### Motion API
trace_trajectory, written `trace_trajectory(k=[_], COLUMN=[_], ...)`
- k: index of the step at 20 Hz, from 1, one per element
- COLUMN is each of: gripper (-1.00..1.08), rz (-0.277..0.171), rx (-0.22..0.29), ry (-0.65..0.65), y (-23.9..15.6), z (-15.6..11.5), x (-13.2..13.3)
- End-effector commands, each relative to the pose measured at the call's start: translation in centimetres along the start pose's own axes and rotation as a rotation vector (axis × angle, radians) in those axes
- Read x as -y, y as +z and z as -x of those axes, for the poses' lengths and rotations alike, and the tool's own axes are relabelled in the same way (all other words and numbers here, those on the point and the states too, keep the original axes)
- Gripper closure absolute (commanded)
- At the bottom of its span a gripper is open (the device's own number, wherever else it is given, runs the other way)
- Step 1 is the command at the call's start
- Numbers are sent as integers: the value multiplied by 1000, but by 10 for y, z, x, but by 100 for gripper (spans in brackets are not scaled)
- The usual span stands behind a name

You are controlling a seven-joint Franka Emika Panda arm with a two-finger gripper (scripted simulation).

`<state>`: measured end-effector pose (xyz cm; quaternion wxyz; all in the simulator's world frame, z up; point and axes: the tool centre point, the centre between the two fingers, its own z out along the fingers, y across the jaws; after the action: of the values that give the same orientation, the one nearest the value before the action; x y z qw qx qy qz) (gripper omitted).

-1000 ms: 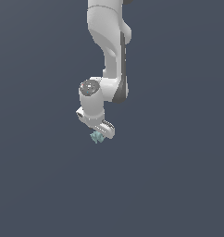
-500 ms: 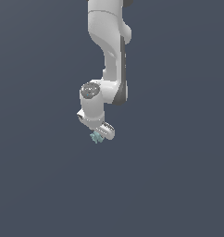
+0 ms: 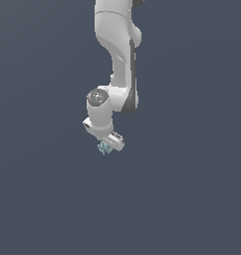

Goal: Pick up the object and move it to a goal position.

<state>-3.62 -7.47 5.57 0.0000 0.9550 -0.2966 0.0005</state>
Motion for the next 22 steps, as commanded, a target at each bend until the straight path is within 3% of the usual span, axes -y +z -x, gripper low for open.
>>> trace_trajectory(k=[1, 9, 22], gripper=[108, 108, 108], rz=[0, 0, 0], rx=[0, 0, 0], ry=[-1, -1, -1], y=[-1, -6, -19], z=[2, 17, 53], x=[6, 57, 194])
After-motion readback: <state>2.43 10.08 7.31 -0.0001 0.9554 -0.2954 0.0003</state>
